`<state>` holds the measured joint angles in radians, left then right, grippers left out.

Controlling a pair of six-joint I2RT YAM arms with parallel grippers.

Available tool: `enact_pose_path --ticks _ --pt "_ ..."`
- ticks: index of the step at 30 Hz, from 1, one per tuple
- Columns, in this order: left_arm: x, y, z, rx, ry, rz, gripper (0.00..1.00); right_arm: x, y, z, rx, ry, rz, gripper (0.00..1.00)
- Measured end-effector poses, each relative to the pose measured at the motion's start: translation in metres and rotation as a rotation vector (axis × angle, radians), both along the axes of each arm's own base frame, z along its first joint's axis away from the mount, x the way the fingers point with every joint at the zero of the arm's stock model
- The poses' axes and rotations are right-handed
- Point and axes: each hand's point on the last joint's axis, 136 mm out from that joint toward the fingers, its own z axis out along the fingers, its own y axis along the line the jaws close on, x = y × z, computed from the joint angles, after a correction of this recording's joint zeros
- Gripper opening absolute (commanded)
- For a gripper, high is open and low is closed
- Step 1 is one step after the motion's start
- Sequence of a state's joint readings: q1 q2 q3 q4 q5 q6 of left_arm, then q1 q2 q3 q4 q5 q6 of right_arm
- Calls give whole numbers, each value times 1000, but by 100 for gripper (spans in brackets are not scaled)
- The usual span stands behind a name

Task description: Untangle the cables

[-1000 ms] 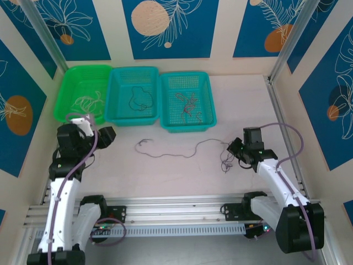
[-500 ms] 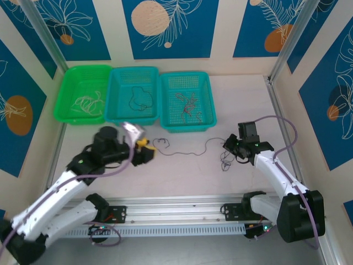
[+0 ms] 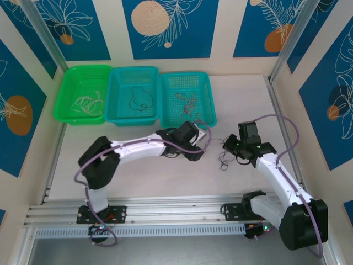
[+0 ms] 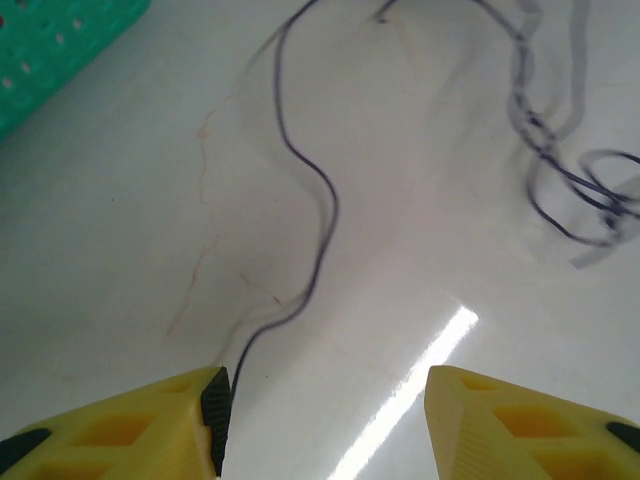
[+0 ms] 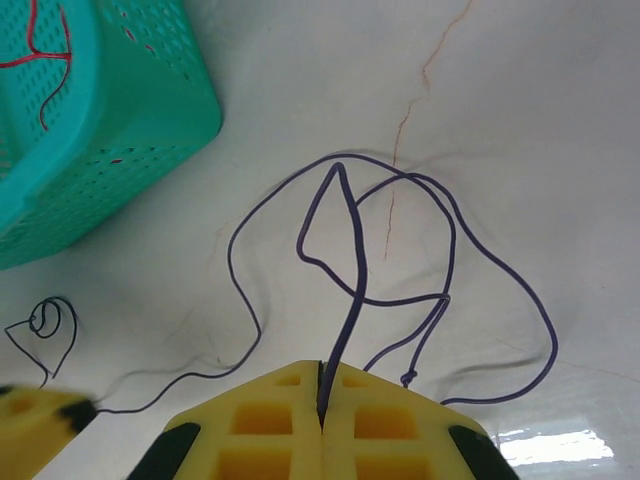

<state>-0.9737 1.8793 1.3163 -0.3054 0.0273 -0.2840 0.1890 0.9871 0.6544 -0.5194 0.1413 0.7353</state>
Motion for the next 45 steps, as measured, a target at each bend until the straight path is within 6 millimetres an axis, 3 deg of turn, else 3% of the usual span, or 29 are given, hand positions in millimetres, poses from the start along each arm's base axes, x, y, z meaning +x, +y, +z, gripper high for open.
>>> enact_pose_path --ticks 7,16,18,25,27,30,33,37,40,45 --pt "28 -25 -19 -56 4 134 56 -5 -1 5 2 -10 0 0" --pt "49 -49 -40 -77 -19 162 55 -7 -1 5 1 -7 -1 0" --pt "52 -53 -46 -75 -19 162 47 -7 -1 4 1 -3 -1 0" --pt "53 -61 -45 -104 -13 153 0 -11 -8 0 -13 20 -50 1" --pt "51 -59 -44 -110 -12 148 0 -13 -14 -5 -19 28 -96 3" --pt "37 -40 -40 -99 -1 146 0 -20 -28 -20 -13 66 -186 5" --pt "23 -18 -9 -126 -13 152 0 -26 -44 -37 6 116 -284 4" --pt "15 7 73 -267 -93 171 0 -26 -59 -53 52 156 -375 1" --pt "19 39 128 -374 -153 230 0 -23 -67 -62 99 168 -427 0" --pt "37 118 166 -407 -217 383 0 -16 -80 -71 168 177 -503 0"
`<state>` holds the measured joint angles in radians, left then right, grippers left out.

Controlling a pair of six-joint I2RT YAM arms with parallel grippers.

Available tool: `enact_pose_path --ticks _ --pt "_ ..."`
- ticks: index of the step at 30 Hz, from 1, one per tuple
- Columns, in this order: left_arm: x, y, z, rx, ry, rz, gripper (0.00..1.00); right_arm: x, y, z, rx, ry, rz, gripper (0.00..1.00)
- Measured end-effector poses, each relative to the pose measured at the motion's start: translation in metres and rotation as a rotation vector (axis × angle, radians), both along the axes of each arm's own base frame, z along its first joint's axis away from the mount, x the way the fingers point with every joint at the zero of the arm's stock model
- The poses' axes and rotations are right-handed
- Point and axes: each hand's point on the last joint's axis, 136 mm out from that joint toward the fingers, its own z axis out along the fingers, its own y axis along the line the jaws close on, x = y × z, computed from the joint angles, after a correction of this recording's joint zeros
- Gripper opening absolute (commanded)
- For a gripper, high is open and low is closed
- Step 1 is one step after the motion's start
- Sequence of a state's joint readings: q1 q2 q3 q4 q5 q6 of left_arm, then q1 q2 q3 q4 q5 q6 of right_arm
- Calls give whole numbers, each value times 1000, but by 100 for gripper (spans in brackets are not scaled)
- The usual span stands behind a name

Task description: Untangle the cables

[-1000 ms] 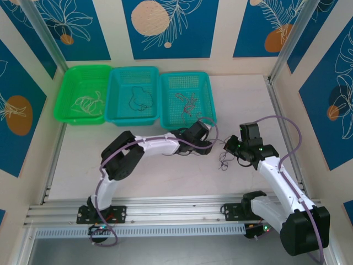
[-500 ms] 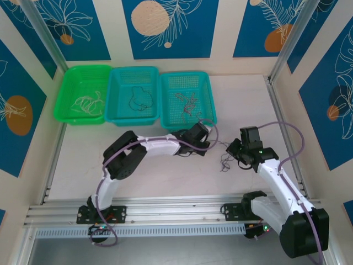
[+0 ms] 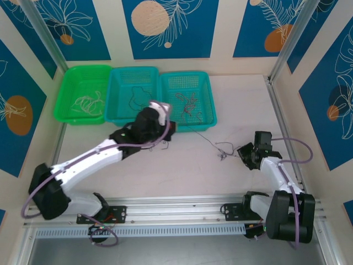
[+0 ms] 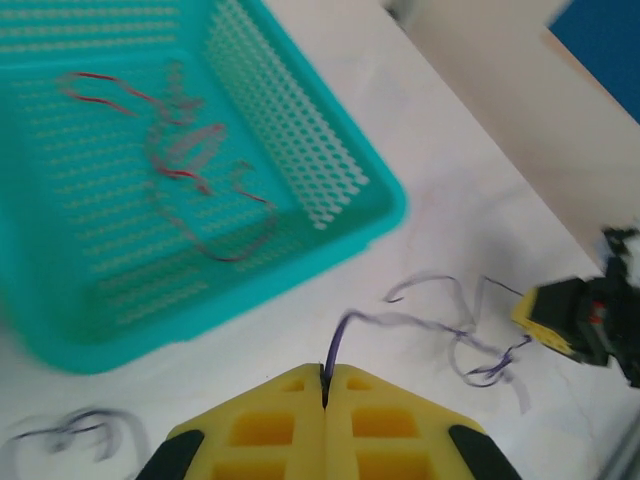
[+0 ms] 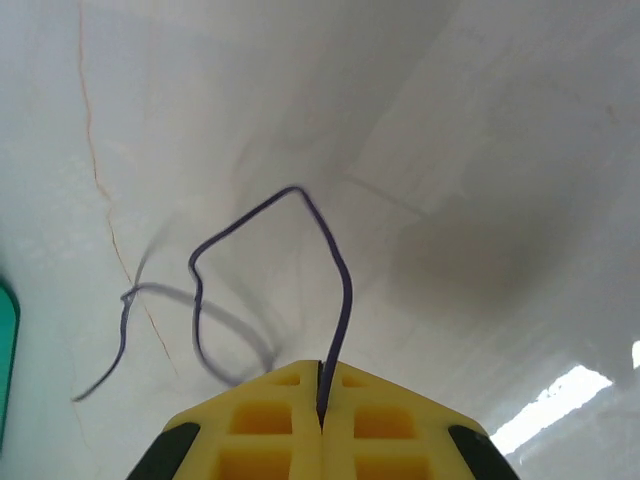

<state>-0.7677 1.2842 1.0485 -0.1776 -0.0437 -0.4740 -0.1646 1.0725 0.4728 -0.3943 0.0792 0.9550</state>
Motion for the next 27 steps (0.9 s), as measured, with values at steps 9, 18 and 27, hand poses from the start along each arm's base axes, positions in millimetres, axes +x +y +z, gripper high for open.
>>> enact_pose_path --ticks 9,18,27 --pt "4 126 43 18 -25 250 0 15 -12 5 53 -58 -74 0" --pt "0 206 67 43 -36 469 0 9 -47 5 54 -71 -215 0" --pt "-6 244 70 45 -14 584 0 3 -59 12 42 -106 -238 0"
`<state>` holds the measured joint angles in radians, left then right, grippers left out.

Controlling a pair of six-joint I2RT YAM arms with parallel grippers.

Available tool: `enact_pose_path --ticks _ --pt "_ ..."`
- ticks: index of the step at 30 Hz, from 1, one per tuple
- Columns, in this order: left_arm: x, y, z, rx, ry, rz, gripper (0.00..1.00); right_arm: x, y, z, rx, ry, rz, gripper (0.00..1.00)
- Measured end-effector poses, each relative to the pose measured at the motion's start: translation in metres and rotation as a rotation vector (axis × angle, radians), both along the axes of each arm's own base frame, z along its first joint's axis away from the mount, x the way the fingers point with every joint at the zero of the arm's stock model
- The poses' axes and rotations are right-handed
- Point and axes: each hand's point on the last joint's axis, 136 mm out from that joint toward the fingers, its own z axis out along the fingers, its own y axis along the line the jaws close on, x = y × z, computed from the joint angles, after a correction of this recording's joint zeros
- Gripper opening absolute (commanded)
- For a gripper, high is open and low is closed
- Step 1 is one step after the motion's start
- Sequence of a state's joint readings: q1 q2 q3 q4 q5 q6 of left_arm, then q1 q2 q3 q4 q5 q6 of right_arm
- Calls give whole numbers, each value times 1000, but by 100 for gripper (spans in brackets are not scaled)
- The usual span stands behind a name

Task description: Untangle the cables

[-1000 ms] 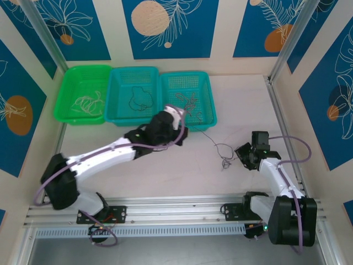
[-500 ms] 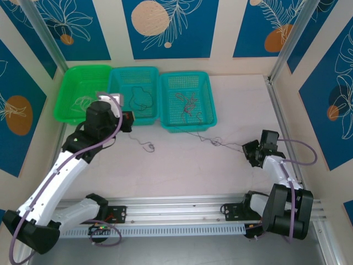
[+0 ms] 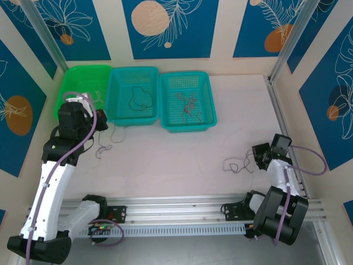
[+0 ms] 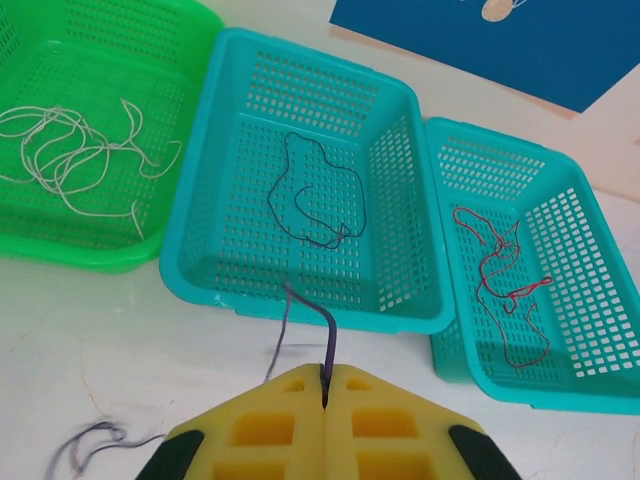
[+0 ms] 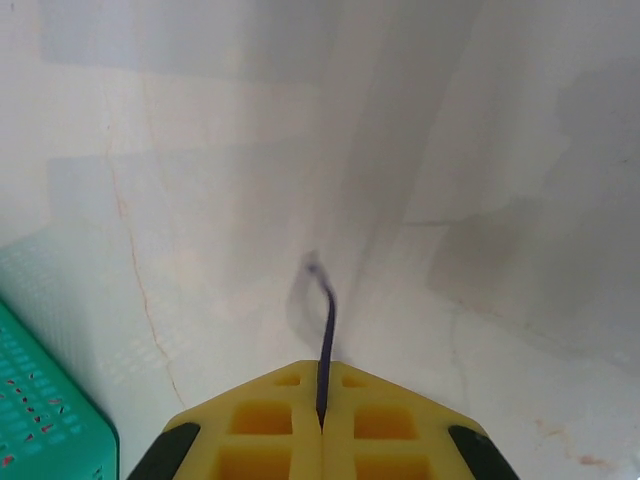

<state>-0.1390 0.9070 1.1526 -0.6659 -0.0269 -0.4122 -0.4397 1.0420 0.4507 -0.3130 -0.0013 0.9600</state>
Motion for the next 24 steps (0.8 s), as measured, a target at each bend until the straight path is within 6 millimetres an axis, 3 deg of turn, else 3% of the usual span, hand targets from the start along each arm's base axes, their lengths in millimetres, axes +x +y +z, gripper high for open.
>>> enact_pose_path --ticks 4,6,9,13,17,22,24 --pt "0 9 3 1 0 26 0 -2 -2 5 -17 -21 1 0" --pt "0 0 7 -30 -11 -20 0 1 3 8 -24 -31 34 0" --pt "2 -21 19 -101 -53 -127 0 9 31 13 -22 -41 176 0" --pt "3 -41 46 -184 -109 -224 0 25 80 35 -63 -84 403 0" --pt "4 -51 99 -225 -205 -281 0 27 114 45 -87 -107 536 0" --pt "12 -55 193 -231 -394 -317 0 19 123 40 -102 -78 569 0" --pt "19 -55 221 -224 -454 -323 0 17 124 40 -106 -70 574 0"
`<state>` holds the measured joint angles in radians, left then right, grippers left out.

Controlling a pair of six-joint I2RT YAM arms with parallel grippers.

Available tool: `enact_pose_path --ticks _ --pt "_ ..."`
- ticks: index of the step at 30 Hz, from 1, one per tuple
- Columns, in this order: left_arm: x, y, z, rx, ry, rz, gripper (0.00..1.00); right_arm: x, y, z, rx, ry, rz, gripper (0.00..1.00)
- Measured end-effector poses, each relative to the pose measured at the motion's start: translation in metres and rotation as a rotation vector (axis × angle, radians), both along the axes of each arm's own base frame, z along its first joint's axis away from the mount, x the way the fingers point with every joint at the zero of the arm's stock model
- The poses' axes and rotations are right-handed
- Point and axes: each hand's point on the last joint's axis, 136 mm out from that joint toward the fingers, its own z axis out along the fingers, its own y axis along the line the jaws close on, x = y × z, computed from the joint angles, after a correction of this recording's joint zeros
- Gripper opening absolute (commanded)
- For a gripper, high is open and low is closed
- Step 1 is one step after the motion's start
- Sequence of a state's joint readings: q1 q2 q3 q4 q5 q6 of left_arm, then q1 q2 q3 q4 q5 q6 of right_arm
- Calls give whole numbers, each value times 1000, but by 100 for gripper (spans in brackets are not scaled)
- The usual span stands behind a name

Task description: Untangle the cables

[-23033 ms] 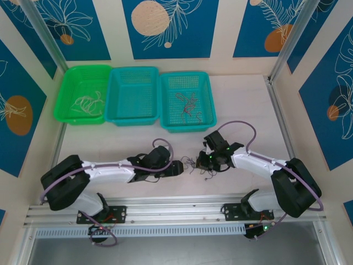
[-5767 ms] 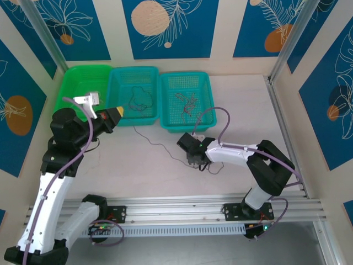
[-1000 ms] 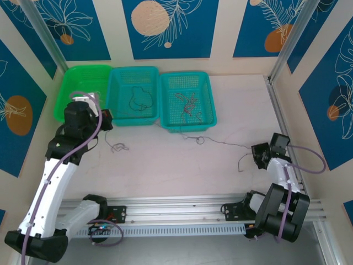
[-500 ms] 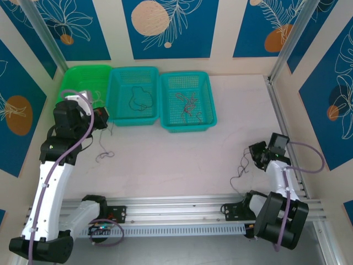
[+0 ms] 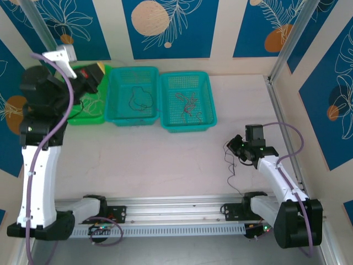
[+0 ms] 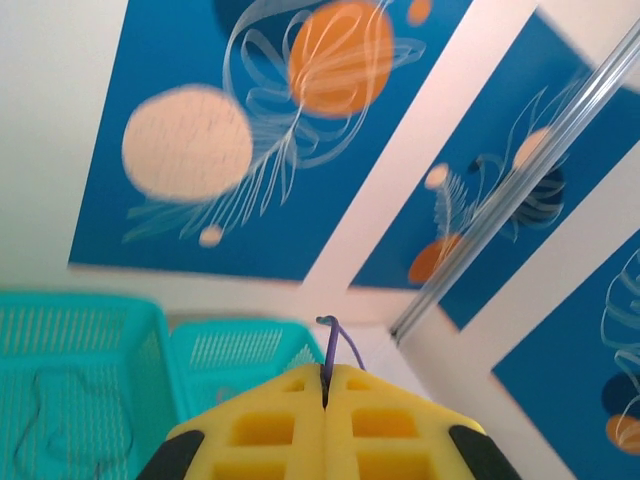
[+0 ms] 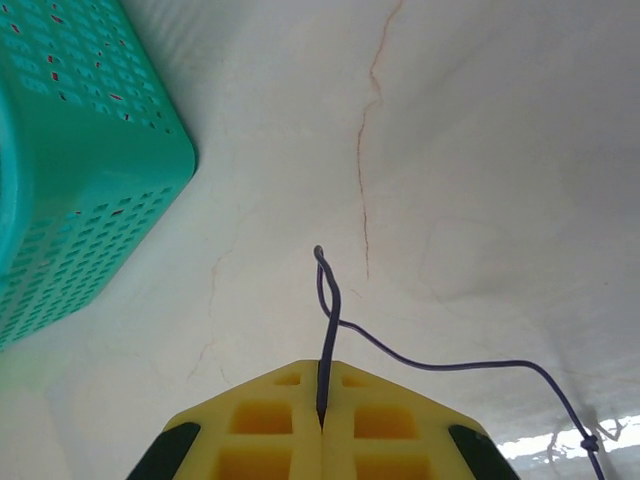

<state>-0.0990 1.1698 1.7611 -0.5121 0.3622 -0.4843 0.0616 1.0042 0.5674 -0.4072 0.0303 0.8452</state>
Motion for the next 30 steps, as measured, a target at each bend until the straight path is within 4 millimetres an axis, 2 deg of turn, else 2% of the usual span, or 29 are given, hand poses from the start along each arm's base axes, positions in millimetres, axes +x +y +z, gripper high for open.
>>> enact_pose_path --ticks 4,6,8,11,14,19,26,27,30 --pt "24 1 40 20 -85 23 0 -3 0 -1 -13 11 2 0" --pt "43 2 52 34 -110 40 0 -6 -1 -1 -17 12 1 0" --pt "62 2 56 52 -120 54 0 -7 -1 2 -19 6 -2 0" --pt "95 2 43 85 -90 72 0 -9 -2 7 -22 -9 -5 0" --pt "128 1 14 132 -28 82 0 -10 -4 9 -29 -21 -11 0" --pt "176 1 -48 206 104 96 0 -12 -5 8 -36 -9 -16 0" --pt "213 11 -132 309 259 142 0 -15 -6 8 -42 6 -17 0" --pt "216 12 -145 320 282 149 8 -15 -7 9 -43 7 -18 0" --pt "220 17 -179 355 347 163 51 -15 -7 13 -44 -2 -19 0"
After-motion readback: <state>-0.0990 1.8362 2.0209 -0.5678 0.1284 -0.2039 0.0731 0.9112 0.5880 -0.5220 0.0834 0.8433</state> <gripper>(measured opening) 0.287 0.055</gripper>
